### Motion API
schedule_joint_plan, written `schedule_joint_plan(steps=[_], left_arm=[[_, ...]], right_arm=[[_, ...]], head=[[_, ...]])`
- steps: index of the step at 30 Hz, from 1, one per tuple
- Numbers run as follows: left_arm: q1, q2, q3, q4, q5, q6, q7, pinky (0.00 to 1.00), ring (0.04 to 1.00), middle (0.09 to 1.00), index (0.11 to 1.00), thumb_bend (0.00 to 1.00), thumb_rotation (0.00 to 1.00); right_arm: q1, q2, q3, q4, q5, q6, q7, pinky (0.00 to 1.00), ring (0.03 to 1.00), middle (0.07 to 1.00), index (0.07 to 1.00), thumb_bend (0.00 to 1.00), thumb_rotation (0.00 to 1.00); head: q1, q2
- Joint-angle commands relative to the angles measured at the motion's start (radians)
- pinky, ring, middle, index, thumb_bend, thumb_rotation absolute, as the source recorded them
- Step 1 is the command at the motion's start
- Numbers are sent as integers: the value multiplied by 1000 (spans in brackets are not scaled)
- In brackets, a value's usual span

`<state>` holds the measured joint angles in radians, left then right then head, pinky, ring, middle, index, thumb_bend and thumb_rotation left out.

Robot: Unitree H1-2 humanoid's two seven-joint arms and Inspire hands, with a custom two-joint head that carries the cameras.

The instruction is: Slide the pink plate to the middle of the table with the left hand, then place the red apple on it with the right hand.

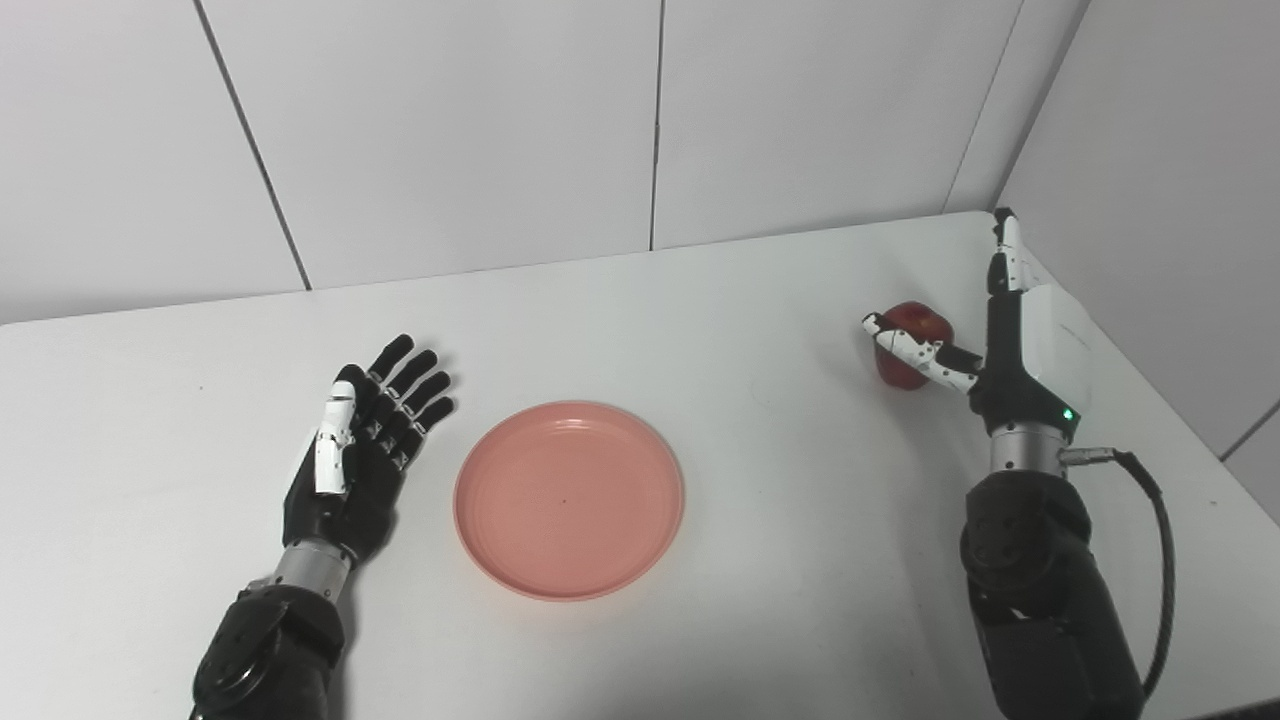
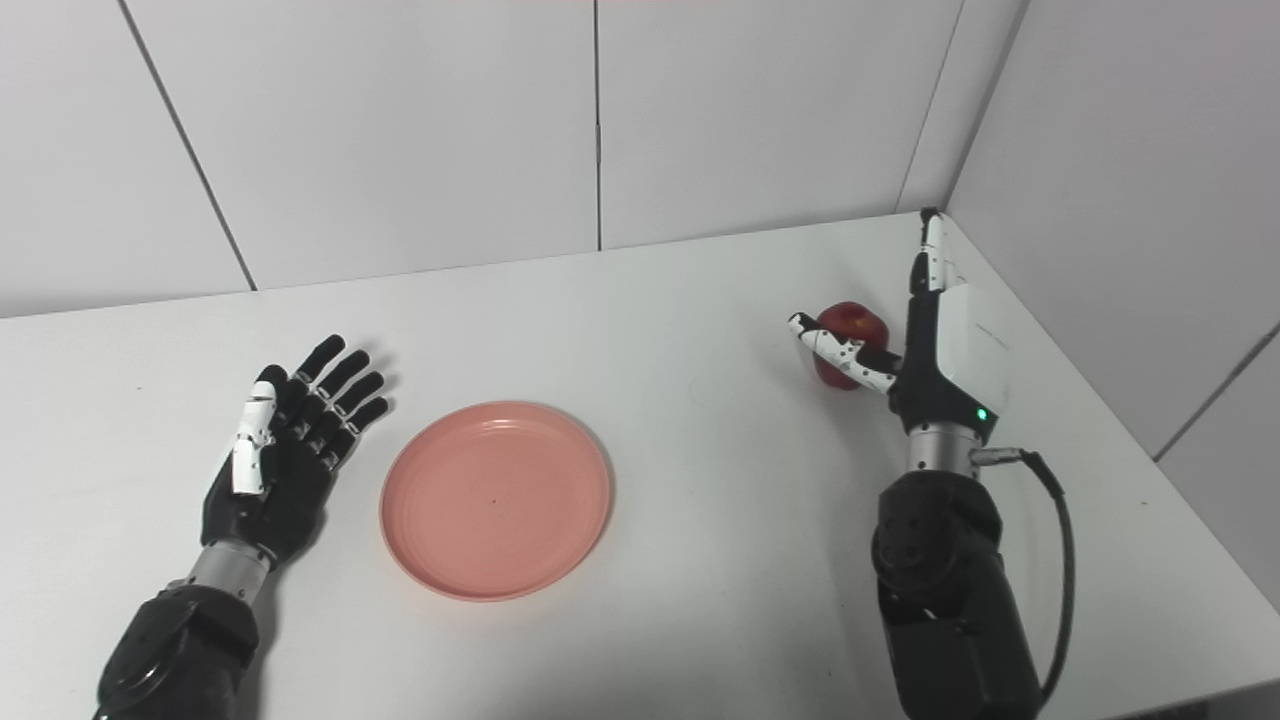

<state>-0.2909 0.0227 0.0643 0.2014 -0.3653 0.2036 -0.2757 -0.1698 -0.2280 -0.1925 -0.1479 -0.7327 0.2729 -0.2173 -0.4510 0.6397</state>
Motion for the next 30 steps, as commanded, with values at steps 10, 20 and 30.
schedule_joint_plan(steps=[10, 20, 30], left_arm=[[49, 24, -4, 52, 19, 52, 8, 867, 876, 886, 873, 330, 1000], [52, 26, -5, 42, 18, 62, 12, 871, 879, 890, 874, 326, 1000], [53, 30, -6, 39, 19, 62, 11, 869, 874, 886, 876, 323, 1000]], right_arm=[[-46, -63, 15, 79, -8, 37, -24, 697, 858, 932, 969, 1000, 548], [-69, -69, 38, 112, 10, 82, 6, 729, 874, 927, 969, 1000, 540], [-99, -72, 54, 154, 52, 95, 1, 707, 851, 921, 970, 1000, 544]], head=[[3, 7], [7, 17], [7, 21]])
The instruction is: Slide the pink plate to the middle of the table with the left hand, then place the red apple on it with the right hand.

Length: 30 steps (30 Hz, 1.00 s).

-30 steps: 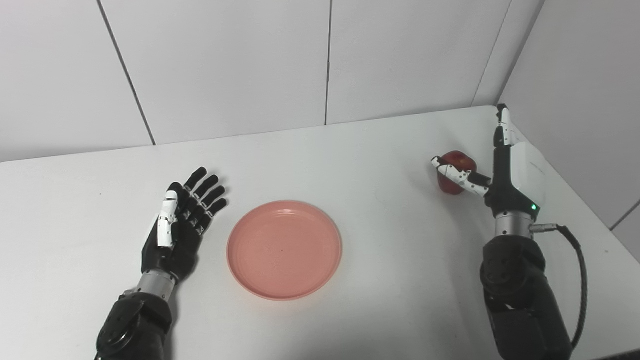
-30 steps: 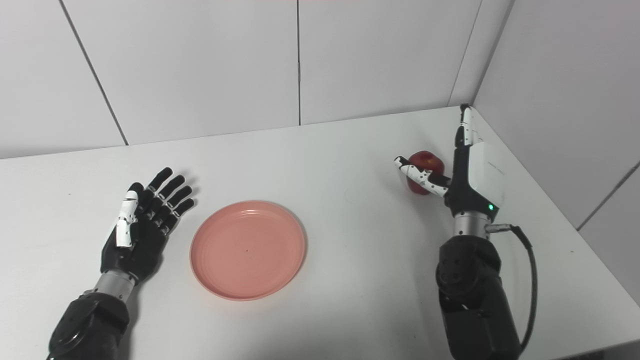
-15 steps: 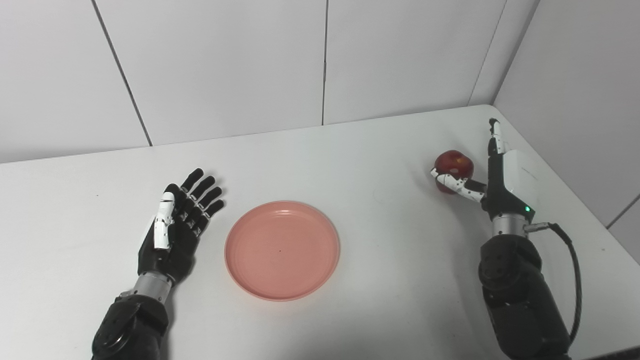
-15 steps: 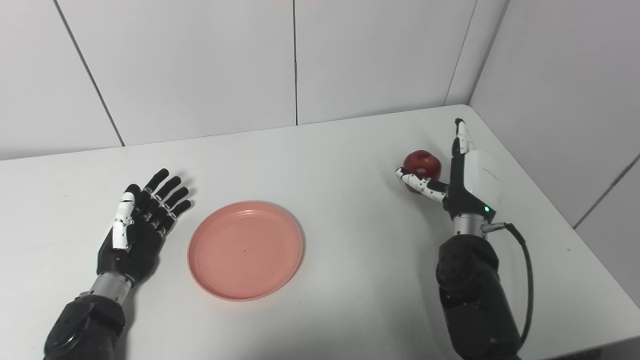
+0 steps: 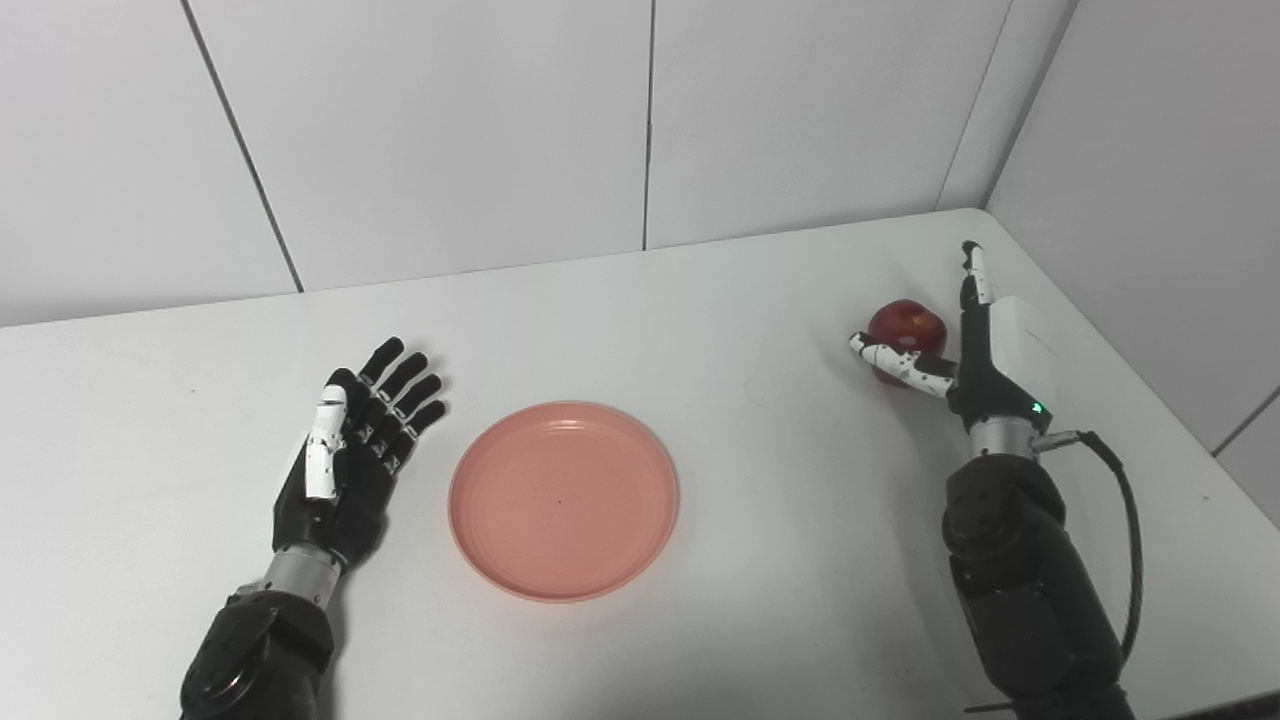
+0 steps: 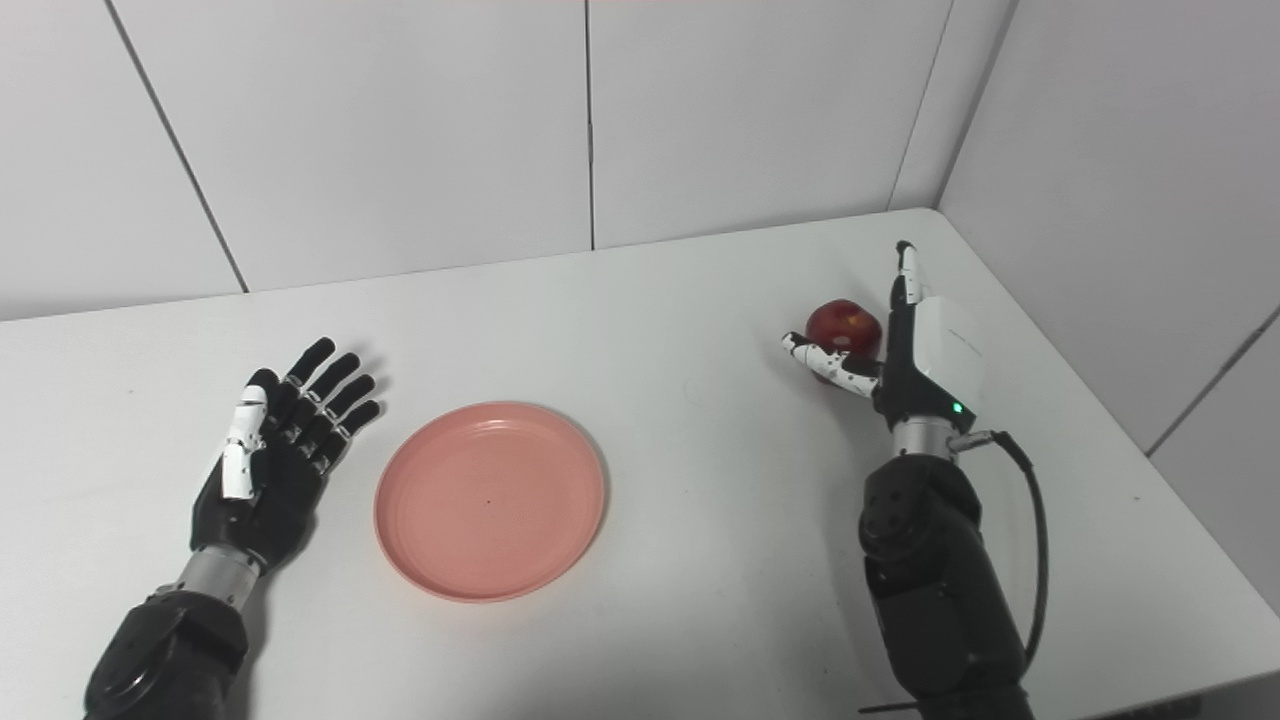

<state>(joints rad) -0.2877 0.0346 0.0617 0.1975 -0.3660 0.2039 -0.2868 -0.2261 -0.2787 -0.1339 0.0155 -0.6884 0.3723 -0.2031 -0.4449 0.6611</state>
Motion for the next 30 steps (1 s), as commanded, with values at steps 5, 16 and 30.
schedule_joint_plan(steps=[5, 16, 30], left_arm=[[52, 18, -4, 36, 19, 70, 25, 865, 872, 884, 873, 326, 1000], [57, 22, -6, 29, 14, 68, 20, 866, 869, 882, 871, 328, 1000], [58, 29, -9, 24, 16, 71, 20, 859, 864, 876, 865, 334, 1000]], right_arm=[[-56, -25, -1, 6, 35, -3, -20, 716, 843, 917, 967, 1000, 516], [-74, -23, 1, 39, 66, -18, -42, 703, 834, 903, 945, 1000, 453], [-84, -42, 12, 99, 97, -33, -75, 684, 800, 853, 887, 1000, 377]], head=[[2, 4], [7, 13], [15, 17]])
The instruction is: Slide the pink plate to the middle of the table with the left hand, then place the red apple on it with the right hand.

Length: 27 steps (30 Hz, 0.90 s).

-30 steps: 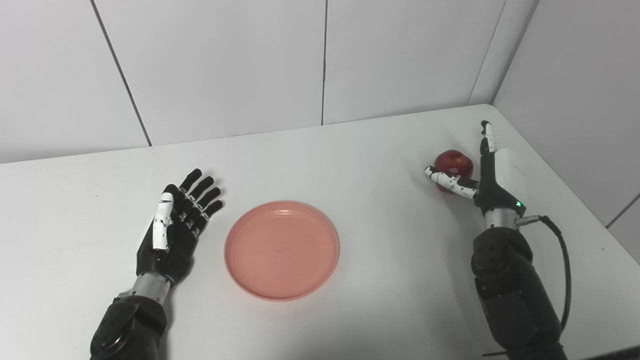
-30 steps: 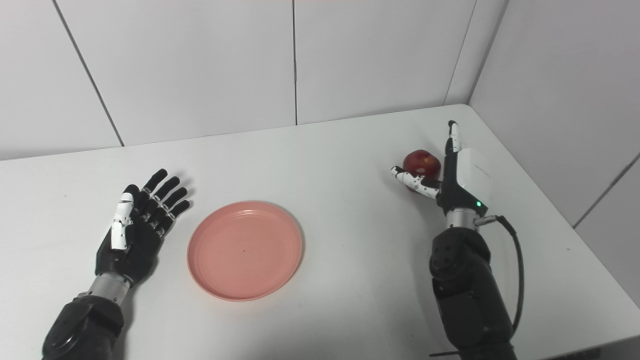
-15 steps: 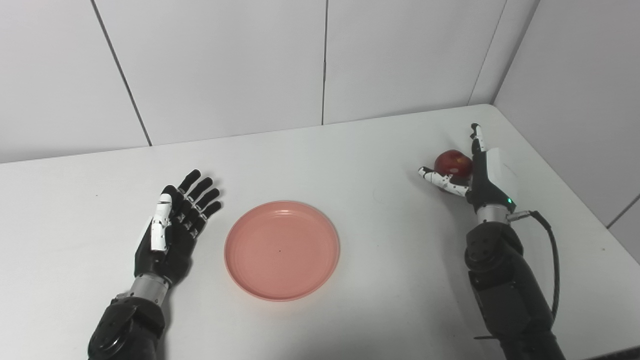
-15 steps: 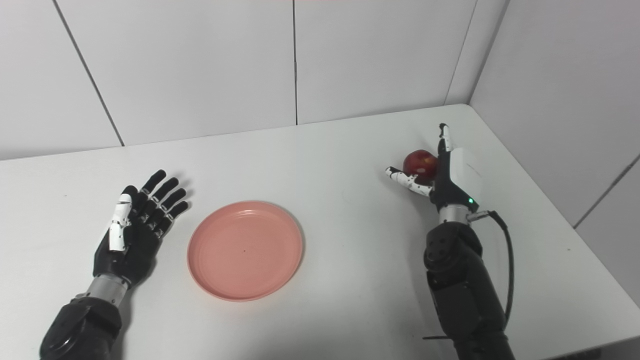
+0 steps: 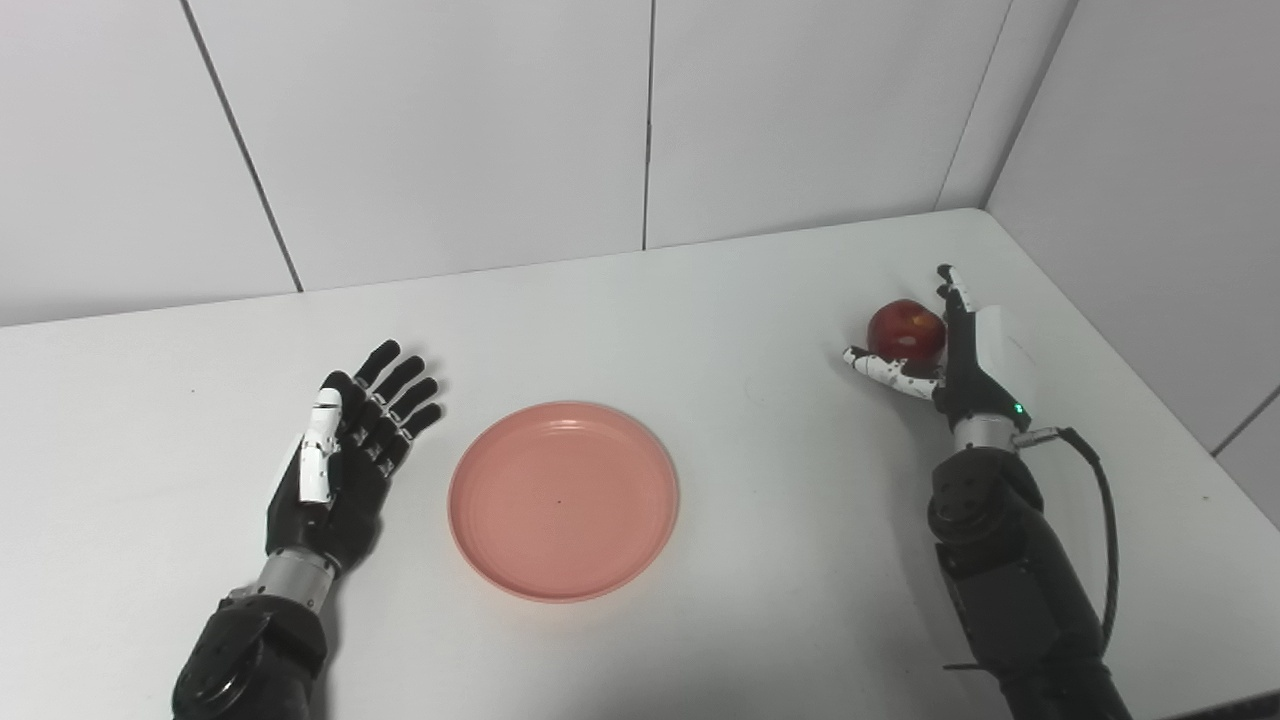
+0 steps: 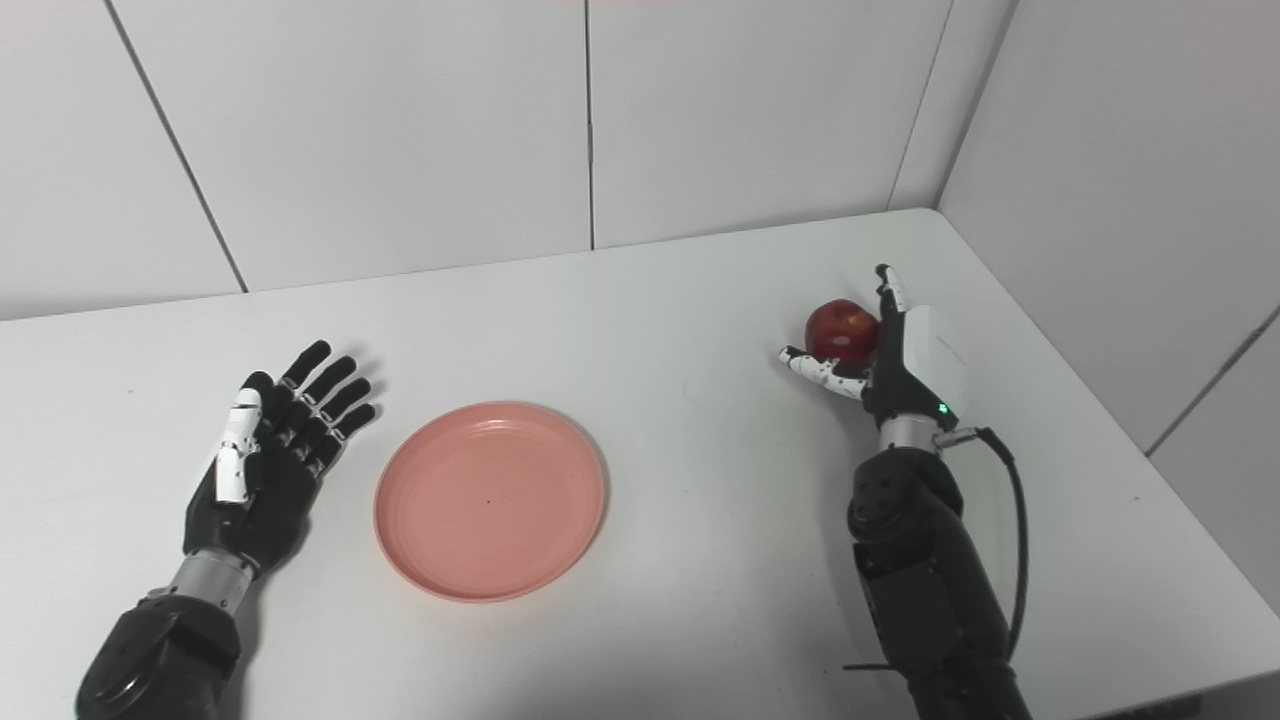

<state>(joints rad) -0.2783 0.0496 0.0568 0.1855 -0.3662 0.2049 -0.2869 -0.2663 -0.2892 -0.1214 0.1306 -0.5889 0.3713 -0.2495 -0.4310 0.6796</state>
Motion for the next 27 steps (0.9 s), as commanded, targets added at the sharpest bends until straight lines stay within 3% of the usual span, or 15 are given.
schedule_joint_plan(steps=[1, 7, 10, 13, 20, 21, 22, 24, 27], left_arm=[[49, 14, -5, 34, 17, 70, 21, 856, 862, 874, 862, 336, 1000], [50, 17, -10, 27, 13, 73, 18, 861, 867, 881, 871, 332, 1000], [47, 18, -7, 38, 8, 69, 14, 871, 874, 888, 879, 330, 1000], [48, 15, -7, 28, 11, 80, 25, 859, 864, 877, 867, 336, 1000], [51, 14, -9, 23, 15, 81, 25, 854, 860, 870, 861, 339, 1000], [52, 15, -11, 23, 17, 78, 23, 853, 859, 869, 860, 340, 1000], [52, 15, -12, 24, 18, 76, 22, 853, 859, 869, 860, 340, 1000], [52, 16, -12, 26, 18, 72, 21, 856, 863, 872, 863, 339, 1000], [51, 16, -12, 28, 16, 74, 20, 853, 863, 873, 864, 340, 1000]], right_arm=[[-45, -33, 0, -15, -1, -29, -27, 682, 792, 840, 872, 1000, 374], [-46, -38, -3, 31, 24, -108, -84, 622, 720, 765, 803, 1000, 333], [-47, -35, -13, 64, 50, -168, -129, 494, 600, 672, 753, 987, 272], [-47, -34, -18, 90, 68, -206, -164, 460, 555, 629, 678, 899, 177], [-63, -44, -6, 143, 71, -253, -209, 401, 481, 566, 588, 811, 123], [-67, -47, -2, 151, 65, -257, -214, 365, 449, 539, 540, 669, 131], [-71, -49, 3, 160, 61, -259, -220, 338, 426, 518, 514, 595, 135], [-77, -52, 10, 173, 60, -263, -229, 303, 398, 486, 493, 532, 137], [-86, -54, 19, 187, 60, -271, -240, 300, 396, 477, 487, 515, 140]], head=[[1, -1], [2, -1], [2, -1], [2, 0], [6, 2], [10, 2], [10, 2], [10, 2], [10, 2]])
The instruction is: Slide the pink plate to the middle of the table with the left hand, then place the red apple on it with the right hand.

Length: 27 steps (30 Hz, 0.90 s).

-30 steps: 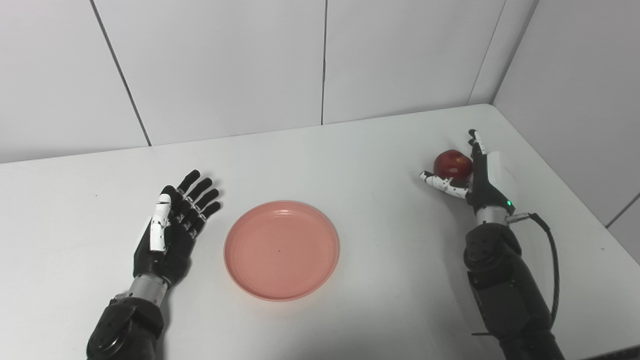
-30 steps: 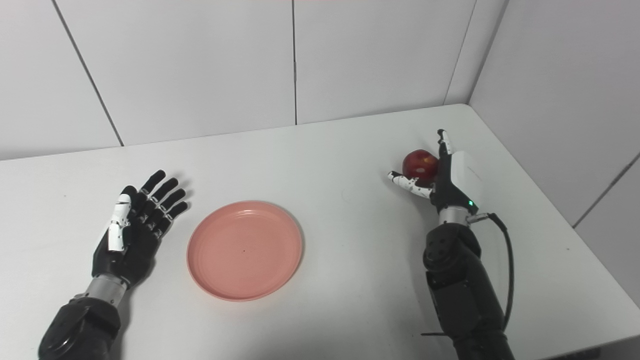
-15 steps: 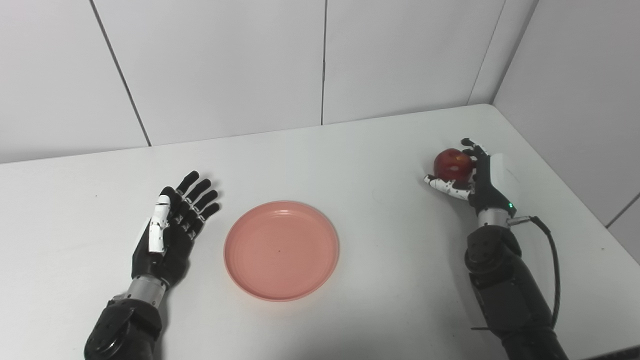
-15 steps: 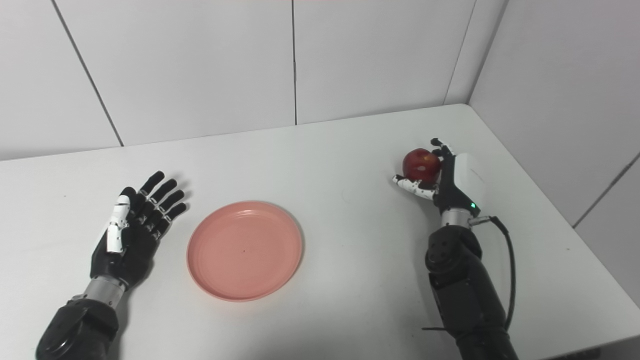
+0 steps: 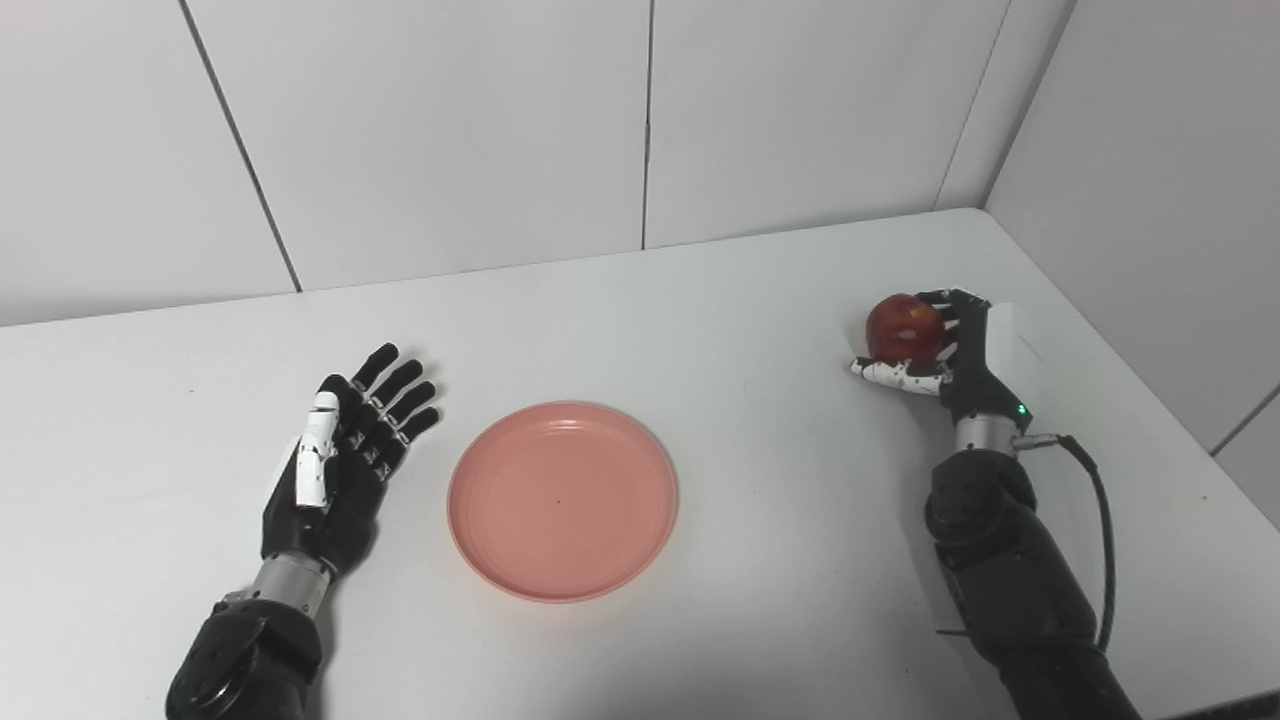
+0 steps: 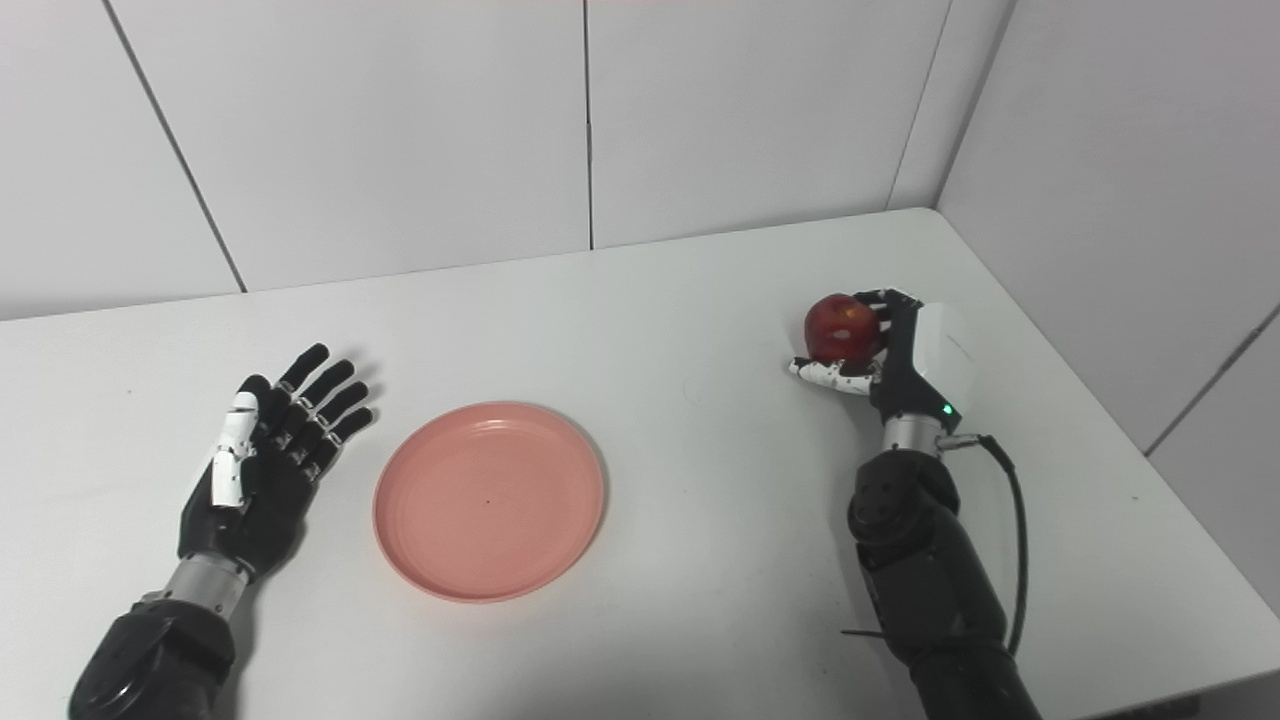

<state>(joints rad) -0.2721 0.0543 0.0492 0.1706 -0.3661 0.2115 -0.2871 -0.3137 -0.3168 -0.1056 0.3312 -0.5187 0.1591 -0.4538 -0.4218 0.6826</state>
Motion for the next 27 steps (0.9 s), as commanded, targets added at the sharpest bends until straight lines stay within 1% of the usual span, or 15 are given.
schedule_joint_plan(steps=[1, 3, 6, 8, 9, 12, 16, 20, 24, 27], left_arm=[[44, 11, -4, 44, 15, 67, 20, 854, 864, 875, 866, 339, 1000], [43, 12, -3, 47, 12, 65, 16, 855, 867, 877, 869, 337, 1000], [44, 10, -3, 47, 12, 66, 17, 856, 869, 880, 872, 335, 1000], [45, 8, -4, 42, 13, 71, 22, 849, 864, 877, 869, 339, 1000], [45, 7, -4, 40, 13, 73, 24, 851, 864, 876, 868, 338, 1000], [46, 5, -5, 39, 15, 74, 26, 853, 863, 874, 865, 340, 1000], [46, 1, -9, 41, 18, 67, 26, 851, 862, 874, 863, 341, 1000], [48, -8, -11, 33, 25, 70, 41, 843, 856, 867, 856, 342, 1000], [49, -12, -15, 31, 24, 70, 45, 851, 863, 873, 860, 342, 1000], [53, -16, -21, 18, 25, 75, 54, 852, 866, 875, 861, 352, 1000]], right_arm=[[-41, -28, 6, -11, -10, -64, -38, 292, 388, 472, 487, 514, 141], [-44, -29, 9, -7, -10, -67, -39, 280, 373, 464, 487, 512, 143], [-45, -27, 5, -9, 5, -74, -37, 285, 378, 466, 487, 511, 143], [-42, -24, -2, -20, 21, -83, -34, 308, 407, 480, 486, 511, 143], [-41, -22, -5, -27, 30, -86, -31, 345, 438, 496, 487, 511, 142], [-34, -21, -8, -53, 41, -89, -27, 408, 489, 529, 487, 511, 142], [-23, -13, -16, -123, 59, -87, -14, 427, 497, 535, 488, 511, 141], [-18, 0, -15, -216, 72, -43, 22, 425, 496, 533, 488, 510, 140], [-16, 21, -11, -306, 84, -18, 63, 421, 476, 509, 488, 510, 141], [-17, 37, 3, -361, 66, -9, 88, 418, 467, 499, 487, 510, 141]], head=[[1, -1], [1, -1], [11, -2], [15, -2], [15, -2], [20, -4], [32, -8], [44, -10], [59, -12], [77, -12]])
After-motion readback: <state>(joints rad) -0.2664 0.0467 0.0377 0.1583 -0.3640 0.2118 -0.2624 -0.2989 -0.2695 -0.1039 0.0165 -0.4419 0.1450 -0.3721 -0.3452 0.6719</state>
